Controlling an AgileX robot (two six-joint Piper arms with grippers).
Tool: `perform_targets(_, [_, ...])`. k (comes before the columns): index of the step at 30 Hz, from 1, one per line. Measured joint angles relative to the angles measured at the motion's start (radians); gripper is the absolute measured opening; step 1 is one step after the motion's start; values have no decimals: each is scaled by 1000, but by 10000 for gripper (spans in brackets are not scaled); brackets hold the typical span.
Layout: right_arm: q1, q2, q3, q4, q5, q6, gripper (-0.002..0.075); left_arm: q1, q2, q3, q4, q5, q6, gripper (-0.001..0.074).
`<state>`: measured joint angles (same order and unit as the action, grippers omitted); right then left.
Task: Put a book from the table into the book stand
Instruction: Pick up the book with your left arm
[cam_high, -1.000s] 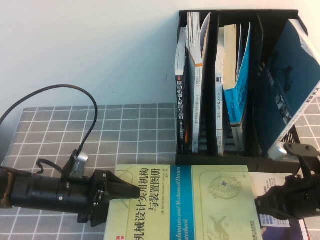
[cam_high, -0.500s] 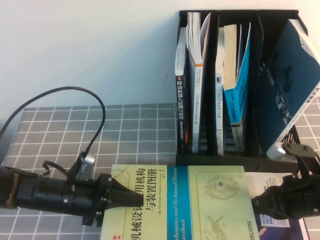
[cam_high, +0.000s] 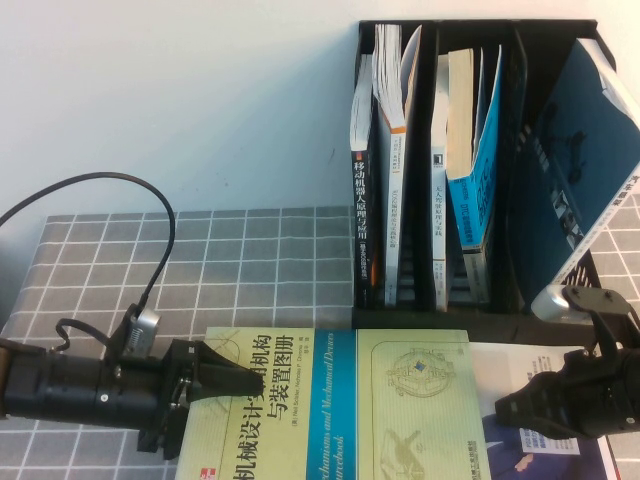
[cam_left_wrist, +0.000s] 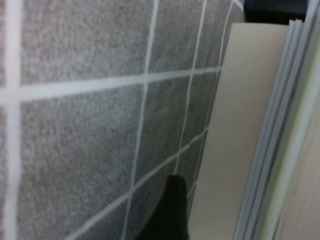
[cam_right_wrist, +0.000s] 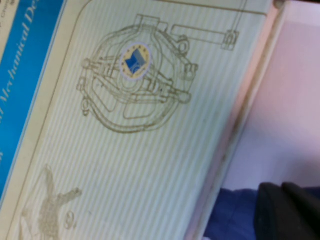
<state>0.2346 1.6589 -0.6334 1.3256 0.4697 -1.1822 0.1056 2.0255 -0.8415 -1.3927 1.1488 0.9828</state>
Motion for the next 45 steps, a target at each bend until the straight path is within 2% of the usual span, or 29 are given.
perform_targets(4, [0, 0, 0, 0, 0, 0, -2, 11, 0, 0, 5, 0, -4, 652])
perform_targets(11, [0, 0, 0, 0, 0, -4, -2, 22, 0, -5, 30, 0, -8, 578])
perform_targets(17, [0, 0, 0, 0, 0, -8, -2, 22, 0, -5, 41, 0, -20, 495])
perform_targets(23, [0, 0, 0, 0, 0, -8, -2, 25, -2, -6, 44, 16, -30, 361])
perform_targets(26, [0, -6, 0, -2, -2, -16, -2, 27, -28, -6, 53, 17, -32, 342])
perform_targets(37, [6, -226, -35, -77, -102, -31, -2, 25, -308, -6, 58, 14, -135, 201])
perform_targets(45, [6, -438, -94, -124, -293, -42, -2, 23, -539, 3, 80, -37, -281, 195])
